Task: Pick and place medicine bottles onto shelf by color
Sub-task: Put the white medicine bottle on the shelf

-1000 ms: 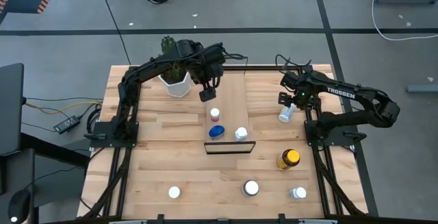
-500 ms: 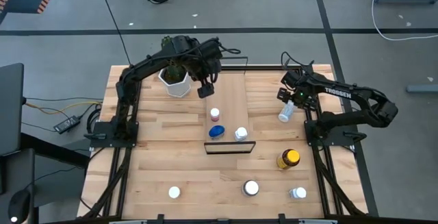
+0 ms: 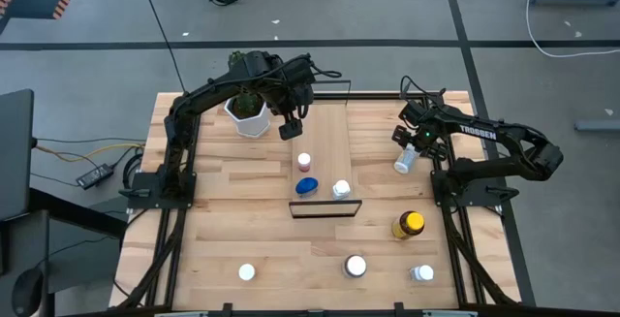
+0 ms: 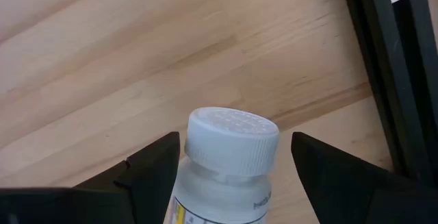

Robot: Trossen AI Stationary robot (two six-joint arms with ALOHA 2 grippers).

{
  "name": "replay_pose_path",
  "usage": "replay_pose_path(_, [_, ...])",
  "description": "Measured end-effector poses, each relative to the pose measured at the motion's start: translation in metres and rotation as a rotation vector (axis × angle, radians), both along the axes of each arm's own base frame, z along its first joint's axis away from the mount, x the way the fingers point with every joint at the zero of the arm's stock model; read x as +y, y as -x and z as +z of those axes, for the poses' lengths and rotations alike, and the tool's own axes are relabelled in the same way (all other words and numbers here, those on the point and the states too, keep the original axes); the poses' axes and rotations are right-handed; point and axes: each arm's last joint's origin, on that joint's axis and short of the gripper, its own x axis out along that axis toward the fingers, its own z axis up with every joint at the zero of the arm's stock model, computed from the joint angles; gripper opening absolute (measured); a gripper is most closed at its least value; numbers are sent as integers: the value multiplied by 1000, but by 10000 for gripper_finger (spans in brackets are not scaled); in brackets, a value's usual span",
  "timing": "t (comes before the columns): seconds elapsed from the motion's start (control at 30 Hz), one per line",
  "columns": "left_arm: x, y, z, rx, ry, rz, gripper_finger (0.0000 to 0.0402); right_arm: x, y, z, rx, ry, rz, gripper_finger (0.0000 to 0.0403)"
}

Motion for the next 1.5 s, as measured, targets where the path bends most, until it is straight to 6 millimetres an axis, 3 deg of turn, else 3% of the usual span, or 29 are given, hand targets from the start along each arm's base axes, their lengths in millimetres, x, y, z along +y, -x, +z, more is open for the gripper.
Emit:
replay_pose_path(0.37, [0, 0, 0, -1, 3, 9, 352, -2, -1, 0, 6, 33, -19, 276])
replay_pose_path(0.93, [0, 0, 0, -1, 6, 18, 352, -1, -2, 0, 2, 31, 6, 208])
replay_pose_path(1.13, [0, 0, 0, -1, 6, 19, 352, -2, -3, 2, -14, 22, 19, 203])
replay_pose_path(1.33, [0, 0, 0, -1, 5, 19, 352, -8, -21, 27, -66, 103, 138, 204])
replay_pose_path(1.5, [0, 0, 0, -2, 9, 32, 352, -7, -43, 57, -27, 288, 343, 204])
